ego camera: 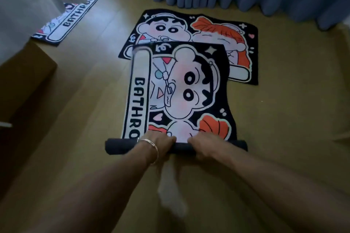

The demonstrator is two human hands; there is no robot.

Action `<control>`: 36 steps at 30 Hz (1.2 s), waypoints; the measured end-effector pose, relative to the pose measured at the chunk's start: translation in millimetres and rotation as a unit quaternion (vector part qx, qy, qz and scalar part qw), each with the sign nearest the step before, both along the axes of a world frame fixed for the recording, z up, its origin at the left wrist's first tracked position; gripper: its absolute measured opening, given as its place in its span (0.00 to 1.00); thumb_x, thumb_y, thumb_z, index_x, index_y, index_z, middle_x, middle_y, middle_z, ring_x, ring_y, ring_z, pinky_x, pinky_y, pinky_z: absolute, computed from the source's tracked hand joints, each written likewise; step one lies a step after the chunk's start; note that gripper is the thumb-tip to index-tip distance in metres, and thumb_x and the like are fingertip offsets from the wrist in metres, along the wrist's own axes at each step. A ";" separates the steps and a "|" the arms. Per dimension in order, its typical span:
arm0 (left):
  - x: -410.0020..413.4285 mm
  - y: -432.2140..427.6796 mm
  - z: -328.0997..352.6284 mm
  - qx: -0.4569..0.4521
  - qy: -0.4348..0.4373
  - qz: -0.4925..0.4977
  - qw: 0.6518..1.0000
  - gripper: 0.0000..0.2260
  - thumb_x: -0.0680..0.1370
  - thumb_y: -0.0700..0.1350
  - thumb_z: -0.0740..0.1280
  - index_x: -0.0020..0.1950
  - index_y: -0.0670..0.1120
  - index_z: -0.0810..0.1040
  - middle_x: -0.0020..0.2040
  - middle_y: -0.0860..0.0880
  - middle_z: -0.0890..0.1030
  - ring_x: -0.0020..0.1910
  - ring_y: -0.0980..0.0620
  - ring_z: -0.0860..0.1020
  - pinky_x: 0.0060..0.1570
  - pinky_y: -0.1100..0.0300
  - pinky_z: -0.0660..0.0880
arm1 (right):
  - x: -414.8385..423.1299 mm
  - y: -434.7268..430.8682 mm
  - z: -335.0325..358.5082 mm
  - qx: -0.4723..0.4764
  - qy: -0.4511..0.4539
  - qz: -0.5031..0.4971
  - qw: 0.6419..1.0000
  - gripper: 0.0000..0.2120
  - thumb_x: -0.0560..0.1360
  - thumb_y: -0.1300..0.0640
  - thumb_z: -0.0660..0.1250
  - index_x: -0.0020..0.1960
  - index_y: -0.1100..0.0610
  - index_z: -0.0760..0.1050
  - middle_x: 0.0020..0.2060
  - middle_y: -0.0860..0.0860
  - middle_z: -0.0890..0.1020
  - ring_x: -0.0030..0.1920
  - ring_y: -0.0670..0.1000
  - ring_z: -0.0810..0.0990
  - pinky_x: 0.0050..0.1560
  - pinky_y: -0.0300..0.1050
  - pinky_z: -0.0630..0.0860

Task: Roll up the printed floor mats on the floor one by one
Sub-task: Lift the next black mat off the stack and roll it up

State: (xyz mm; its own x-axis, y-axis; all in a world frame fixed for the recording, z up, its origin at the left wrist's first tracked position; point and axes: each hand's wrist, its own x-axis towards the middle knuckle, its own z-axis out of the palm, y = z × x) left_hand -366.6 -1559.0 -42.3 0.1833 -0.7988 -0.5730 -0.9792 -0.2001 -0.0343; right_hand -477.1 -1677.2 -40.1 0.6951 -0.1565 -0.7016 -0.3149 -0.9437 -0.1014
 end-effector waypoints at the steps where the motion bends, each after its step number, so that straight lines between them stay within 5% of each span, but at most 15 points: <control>1: -3.7 3.2 -7.7 -0.012 0.006 0.017 1.000 0.14 0.77 0.50 0.63 0.61 0.49 0.69 0.54 0.44 0.78 0.51 0.43 0.77 0.43 0.53 0.69 | -3.3 1.5 -7.3 0.003 -0.005 -0.020 1.000 0.13 0.76 0.57 0.64 0.60 0.54 0.71 0.53 0.55 0.77 0.50 0.55 0.77 0.49 0.49 0.75; 15: -39.1 36.4 -26.0 0.048 0.127 0.028 0.990 0.13 0.77 0.48 0.63 0.61 0.48 0.70 0.50 0.46 0.79 0.46 0.47 0.78 0.44 0.56 0.73 | -39.9 25.9 -30.0 0.047 0.036 -0.002 0.998 0.07 0.76 0.57 0.63 0.54 0.51 0.71 0.47 0.52 0.76 0.45 0.52 0.76 0.50 0.51 0.78; 21: -37.3 35.1 -41.6 0.072 0.188 0.084 0.976 0.13 0.76 0.45 0.65 0.61 0.49 0.72 0.50 0.47 0.79 0.48 0.49 0.78 0.49 0.58 0.75 | -52.1 27.1 -44.2 0.048 -0.049 -0.002 0.998 0.14 0.73 0.56 0.67 0.54 0.53 0.67 0.51 0.52 0.72 0.44 0.49 0.68 0.44 0.46 0.70; 29: -53.5 54.2 -46.8 -0.064 0.111 0.038 0.991 0.16 0.79 0.44 0.61 0.65 0.49 0.62 0.54 0.47 0.72 0.47 0.49 0.75 0.43 0.56 0.74 | -42.2 28.7 -45.1 0.084 0.030 -0.051 0.995 0.12 0.73 0.57 0.67 0.53 0.51 0.68 0.46 0.51 0.74 0.44 0.51 0.75 0.44 0.46 0.75; 36: -63.0 54.0 -52.6 -0.069 0.080 0.088 0.991 0.12 0.78 0.44 0.62 0.60 0.48 0.64 0.49 0.47 0.76 0.43 0.49 0.77 0.41 0.55 0.75 | -55.6 44.5 -44.5 0.027 -0.071 0.013 0.997 0.12 0.76 0.57 0.64 0.57 0.53 0.65 0.50 0.52 0.74 0.49 0.53 0.74 0.44 0.47 0.67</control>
State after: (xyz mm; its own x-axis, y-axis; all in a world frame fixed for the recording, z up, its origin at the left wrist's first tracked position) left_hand -429.6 -1505.1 -94.9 0.2413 -0.8356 -0.4934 -0.9196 -0.3593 0.1586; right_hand -532.7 -1632.6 -84.6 0.7916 -0.1029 -0.6023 -0.2699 -0.9432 -0.1935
